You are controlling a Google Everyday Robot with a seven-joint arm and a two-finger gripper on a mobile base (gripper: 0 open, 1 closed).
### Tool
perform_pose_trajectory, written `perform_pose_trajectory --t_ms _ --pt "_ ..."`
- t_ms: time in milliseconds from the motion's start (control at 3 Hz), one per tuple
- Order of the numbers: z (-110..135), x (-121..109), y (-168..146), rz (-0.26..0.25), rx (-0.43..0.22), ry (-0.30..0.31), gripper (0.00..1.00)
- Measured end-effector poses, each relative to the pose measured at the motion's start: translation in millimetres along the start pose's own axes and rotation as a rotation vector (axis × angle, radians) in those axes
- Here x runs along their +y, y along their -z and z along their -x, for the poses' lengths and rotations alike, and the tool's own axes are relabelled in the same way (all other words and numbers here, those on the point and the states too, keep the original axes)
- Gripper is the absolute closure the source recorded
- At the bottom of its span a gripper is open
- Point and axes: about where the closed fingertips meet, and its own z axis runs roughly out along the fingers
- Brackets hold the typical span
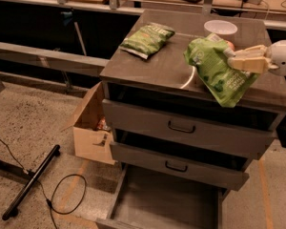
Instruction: Pick green rice chip bag from bottom drawer and place on counter
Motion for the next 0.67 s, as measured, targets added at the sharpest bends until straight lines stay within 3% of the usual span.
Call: perform_pose_trajectory --t_ms 333,667 --pt "2.1 -24.0 -9.8 -0.04 -0.005 -0.002 0.86" --pt "2.2 -34.3 -17.1 -0.053 -0.008 0.007 0.63"
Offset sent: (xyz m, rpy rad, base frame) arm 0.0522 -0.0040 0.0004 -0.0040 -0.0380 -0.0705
